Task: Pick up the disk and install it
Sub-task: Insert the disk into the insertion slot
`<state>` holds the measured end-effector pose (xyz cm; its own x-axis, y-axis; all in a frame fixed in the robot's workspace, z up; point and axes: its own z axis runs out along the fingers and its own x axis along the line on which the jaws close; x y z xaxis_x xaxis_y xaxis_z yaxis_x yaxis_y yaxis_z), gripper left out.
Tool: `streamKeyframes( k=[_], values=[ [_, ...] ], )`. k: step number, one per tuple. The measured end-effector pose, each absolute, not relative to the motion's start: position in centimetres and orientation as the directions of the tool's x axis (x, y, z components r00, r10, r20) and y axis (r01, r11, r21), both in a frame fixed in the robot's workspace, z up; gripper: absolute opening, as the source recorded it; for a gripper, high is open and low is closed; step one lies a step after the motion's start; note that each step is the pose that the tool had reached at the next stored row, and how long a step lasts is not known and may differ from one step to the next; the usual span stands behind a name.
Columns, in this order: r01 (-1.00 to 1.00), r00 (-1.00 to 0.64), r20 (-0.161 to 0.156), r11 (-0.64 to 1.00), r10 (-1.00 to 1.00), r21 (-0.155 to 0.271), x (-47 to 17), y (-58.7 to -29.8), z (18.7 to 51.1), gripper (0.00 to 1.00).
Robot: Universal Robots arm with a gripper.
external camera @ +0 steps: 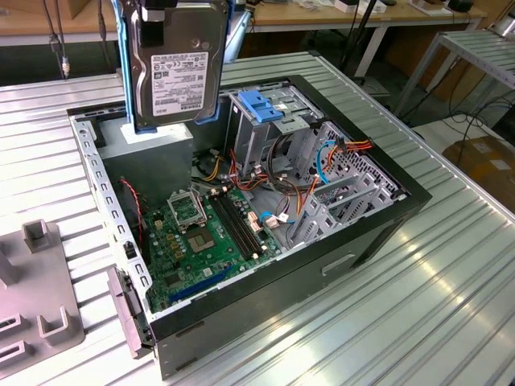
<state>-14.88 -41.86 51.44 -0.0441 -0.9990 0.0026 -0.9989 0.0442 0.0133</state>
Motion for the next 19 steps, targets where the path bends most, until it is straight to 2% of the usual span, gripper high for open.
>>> streamKeyframes(
  k=[19],
  values=[
    [-0.999, -0.044, 0.003, 0.044, -0.999, 0.013, -13.1, -43.6, 51.4, 0.37]
  ],
)
